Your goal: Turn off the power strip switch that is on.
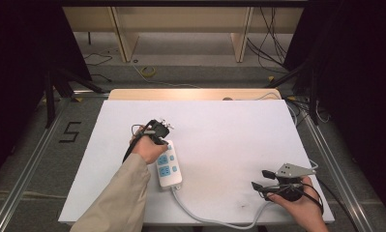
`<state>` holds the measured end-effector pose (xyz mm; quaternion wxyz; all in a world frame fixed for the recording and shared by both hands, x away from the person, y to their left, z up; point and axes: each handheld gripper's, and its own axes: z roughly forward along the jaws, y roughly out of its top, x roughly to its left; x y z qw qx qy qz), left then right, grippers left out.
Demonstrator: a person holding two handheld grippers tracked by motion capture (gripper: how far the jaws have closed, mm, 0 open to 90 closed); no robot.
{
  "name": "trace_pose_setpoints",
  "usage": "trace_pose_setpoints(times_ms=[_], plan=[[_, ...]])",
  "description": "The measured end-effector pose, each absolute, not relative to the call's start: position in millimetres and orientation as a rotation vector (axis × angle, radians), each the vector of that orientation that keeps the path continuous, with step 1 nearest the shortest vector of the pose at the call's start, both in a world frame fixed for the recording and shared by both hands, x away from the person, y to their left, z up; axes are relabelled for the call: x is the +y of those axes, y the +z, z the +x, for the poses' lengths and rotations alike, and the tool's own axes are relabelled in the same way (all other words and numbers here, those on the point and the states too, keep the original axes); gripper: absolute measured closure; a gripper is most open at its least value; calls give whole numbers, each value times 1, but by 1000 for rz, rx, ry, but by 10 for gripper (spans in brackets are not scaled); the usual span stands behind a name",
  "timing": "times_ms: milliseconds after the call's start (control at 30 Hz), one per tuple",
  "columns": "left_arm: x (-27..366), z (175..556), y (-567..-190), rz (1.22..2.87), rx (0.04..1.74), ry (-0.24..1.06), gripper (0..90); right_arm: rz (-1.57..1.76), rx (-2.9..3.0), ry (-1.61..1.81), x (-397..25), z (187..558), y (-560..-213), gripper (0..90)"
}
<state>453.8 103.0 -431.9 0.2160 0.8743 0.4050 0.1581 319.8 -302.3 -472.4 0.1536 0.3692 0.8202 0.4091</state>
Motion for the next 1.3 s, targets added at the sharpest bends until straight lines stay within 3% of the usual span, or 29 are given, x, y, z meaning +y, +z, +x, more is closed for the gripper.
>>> trace_pose_setpoints(times_ms=[1300], plan=[[82,474,-438,2537,1100,417,899,1067,2366,1187,-300,322,-475,377]])
